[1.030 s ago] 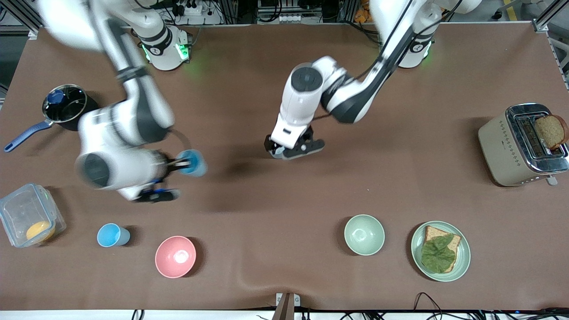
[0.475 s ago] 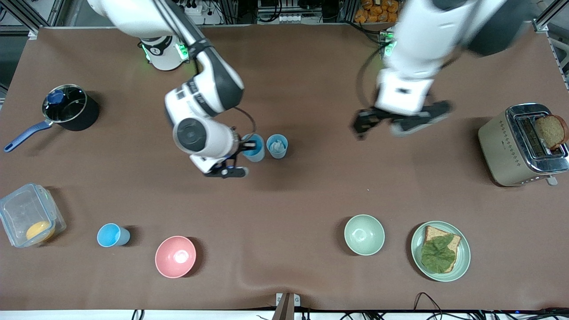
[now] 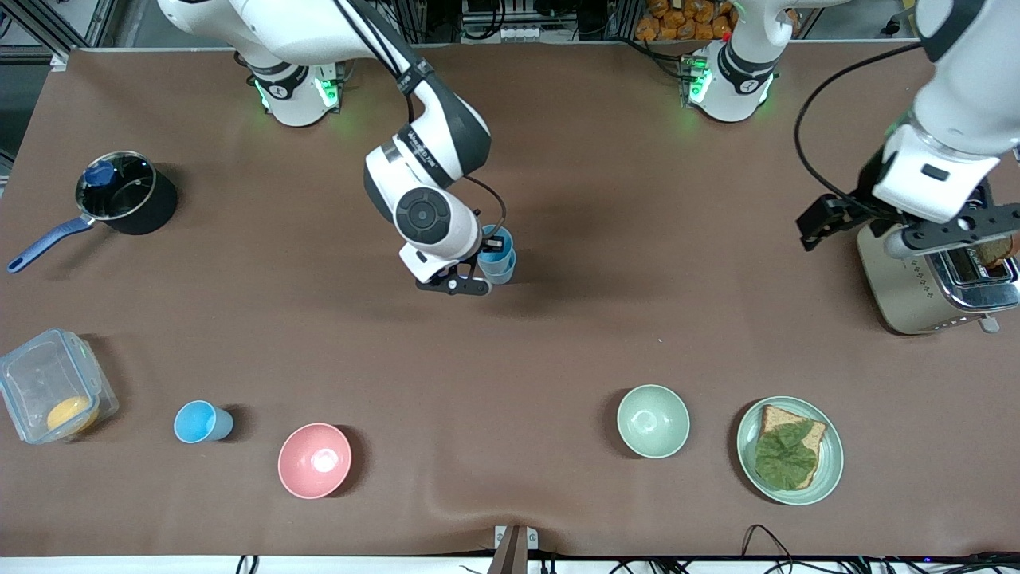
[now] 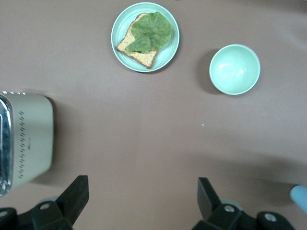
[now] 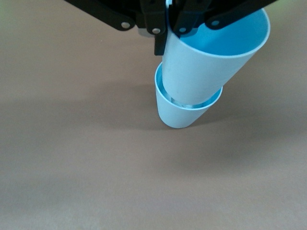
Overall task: Stack blue cups with both arms
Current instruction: 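Lower the right gripper's cup into the standing cup and open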
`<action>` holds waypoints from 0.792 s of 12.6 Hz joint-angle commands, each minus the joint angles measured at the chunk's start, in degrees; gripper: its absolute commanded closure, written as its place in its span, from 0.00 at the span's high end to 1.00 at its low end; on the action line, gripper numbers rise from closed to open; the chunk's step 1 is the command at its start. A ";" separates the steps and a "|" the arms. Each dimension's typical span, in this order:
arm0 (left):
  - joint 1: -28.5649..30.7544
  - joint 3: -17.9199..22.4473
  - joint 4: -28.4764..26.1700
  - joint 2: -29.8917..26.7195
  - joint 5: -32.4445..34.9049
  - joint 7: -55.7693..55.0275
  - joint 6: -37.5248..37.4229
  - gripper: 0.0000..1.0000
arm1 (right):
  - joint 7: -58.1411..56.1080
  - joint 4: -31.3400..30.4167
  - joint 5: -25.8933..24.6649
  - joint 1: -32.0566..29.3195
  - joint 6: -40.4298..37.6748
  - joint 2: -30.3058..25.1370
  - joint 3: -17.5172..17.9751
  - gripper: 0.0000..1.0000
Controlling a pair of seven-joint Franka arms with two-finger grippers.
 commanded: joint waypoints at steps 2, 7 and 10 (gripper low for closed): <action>2.62 -1.09 -1.35 -0.51 -0.90 5.42 -0.53 1.00 | 1.67 -0.54 3.55 0.52 0.10 0.45 -0.86 0.47; 2.36 -1.53 -0.48 0.54 -1.17 5.42 -0.18 1.00 | -3.57 0.16 2.69 -4.99 -0.61 -2.08 -1.30 1.00; 1.92 -1.70 -0.48 0.29 -1.09 5.42 -0.18 1.00 | -23.66 0.69 2.51 -16.75 -10.67 -6.21 -1.39 1.00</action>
